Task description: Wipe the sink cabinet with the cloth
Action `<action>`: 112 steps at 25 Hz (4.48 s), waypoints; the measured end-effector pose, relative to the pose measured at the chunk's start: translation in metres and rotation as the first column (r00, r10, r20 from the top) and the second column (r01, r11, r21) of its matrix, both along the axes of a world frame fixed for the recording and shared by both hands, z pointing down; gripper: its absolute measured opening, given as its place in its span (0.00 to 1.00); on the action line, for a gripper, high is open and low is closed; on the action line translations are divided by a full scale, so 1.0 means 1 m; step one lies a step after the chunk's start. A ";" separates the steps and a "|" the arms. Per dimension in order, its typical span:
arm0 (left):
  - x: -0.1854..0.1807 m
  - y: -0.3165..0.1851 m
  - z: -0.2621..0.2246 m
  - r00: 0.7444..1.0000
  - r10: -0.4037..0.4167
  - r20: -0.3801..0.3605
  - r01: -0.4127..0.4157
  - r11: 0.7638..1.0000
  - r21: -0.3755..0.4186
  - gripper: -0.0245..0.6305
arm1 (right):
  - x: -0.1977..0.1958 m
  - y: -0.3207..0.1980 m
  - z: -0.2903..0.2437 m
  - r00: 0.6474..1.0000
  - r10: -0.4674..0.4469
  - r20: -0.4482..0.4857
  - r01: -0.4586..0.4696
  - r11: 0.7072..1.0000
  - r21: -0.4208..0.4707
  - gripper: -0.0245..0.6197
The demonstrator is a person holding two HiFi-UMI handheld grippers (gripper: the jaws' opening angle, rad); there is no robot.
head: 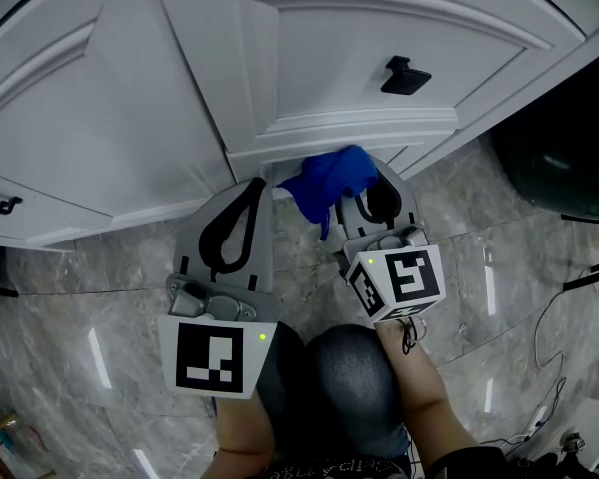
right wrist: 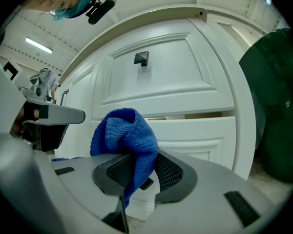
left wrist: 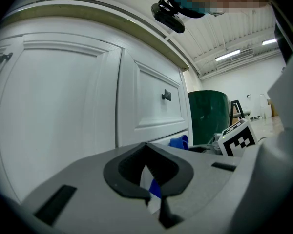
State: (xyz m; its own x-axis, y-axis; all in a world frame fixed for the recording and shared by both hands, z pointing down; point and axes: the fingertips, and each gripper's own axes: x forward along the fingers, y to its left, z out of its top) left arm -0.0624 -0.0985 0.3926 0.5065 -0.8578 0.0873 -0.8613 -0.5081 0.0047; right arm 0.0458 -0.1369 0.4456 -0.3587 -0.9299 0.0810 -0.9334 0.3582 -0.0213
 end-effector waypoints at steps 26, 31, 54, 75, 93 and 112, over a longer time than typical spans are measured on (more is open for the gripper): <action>0.010 0.004 -0.003 0.999 0.001 0.032 -0.001 1.000 0.011 0.04 | 0.051 -0.004 0.006 0.977 0.155 -0.148 -0.146 0.986 0.075 0.22; 0.014 0.005 -0.003 0.999 0.006 0.039 -0.007 1.000 0.009 0.04 | 0.063 -0.006 0.011 0.975 0.179 -0.130 -0.171 0.983 0.072 0.22; 0.014 0.007 -0.006 0.998 -0.005 0.056 0.004 1.000 0.018 0.04 | 0.091 -0.006 0.016 0.960 0.232 -0.158 -0.223 0.972 0.074 0.22; 0.018 0.002 -0.004 1.000 0.001 0.030 -0.001 1.000 0.012 0.04 | 0.139 -0.004 0.025 0.925 0.342 -0.168 -0.339 0.940 0.046 0.22; 0.012 0.001 -0.011 1.000 -0.022 -0.014 0.022 0.999 0.024 0.04 | 0.091 0.029 0.030 0.982 0.181 -0.050 -0.182 0.983 -0.021 0.22; -0.034 0.005 -0.009 0.995 -0.095 0.007 0.094 0.995 0.015 0.04 | -0.081 0.025 0.083 0.947 -0.291 -0.136 0.282 0.956 -0.082 0.22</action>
State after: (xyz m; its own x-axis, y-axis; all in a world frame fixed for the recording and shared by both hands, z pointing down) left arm -0.0960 -0.0932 0.3832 0.4224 -0.9030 0.0784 -0.9055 -0.4244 -0.0088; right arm -0.0350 -0.1120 0.5291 -0.5896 -0.7812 0.2052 -0.7861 0.6133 0.0764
